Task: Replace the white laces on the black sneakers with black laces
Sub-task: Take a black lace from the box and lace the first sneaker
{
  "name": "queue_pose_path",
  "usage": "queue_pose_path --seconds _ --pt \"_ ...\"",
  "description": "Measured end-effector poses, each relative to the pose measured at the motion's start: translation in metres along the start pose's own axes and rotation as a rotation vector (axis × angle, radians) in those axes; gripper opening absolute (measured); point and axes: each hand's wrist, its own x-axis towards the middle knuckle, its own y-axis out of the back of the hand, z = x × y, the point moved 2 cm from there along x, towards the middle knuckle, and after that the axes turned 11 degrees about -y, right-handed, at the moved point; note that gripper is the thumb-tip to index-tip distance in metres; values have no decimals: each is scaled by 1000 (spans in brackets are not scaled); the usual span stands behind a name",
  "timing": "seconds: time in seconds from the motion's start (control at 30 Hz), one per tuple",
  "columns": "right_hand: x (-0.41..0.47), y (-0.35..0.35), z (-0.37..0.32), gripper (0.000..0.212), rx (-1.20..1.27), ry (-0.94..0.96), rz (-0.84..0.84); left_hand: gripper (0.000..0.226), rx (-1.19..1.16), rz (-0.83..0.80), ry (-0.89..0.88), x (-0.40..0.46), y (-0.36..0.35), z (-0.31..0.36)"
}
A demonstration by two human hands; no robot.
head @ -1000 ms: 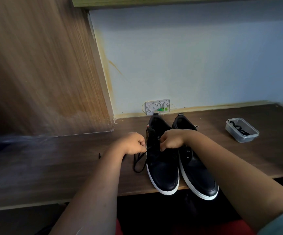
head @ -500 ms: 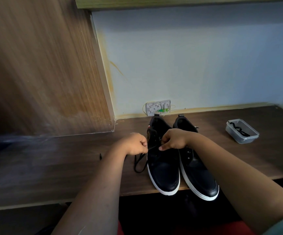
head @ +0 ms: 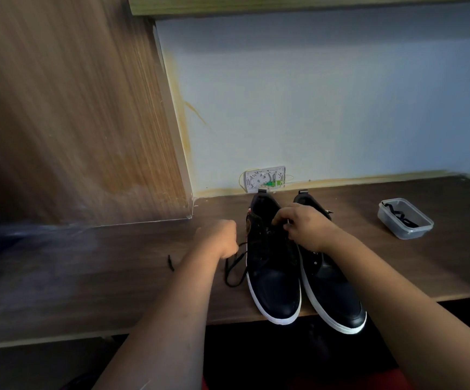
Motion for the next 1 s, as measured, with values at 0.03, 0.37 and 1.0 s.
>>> queue_pose_path --seconds 0.03,0.37,1.0 --pt "-1 -1 6 33 -18 14 28 10 7 19 -15 1 1 2" --pt "-17 -12 37 40 181 128 220 18 -250 -38 -247 -1 -6 37" --pt "-17 -17 48 26 367 57 187 33 -1197 308 0 -9 31 17"
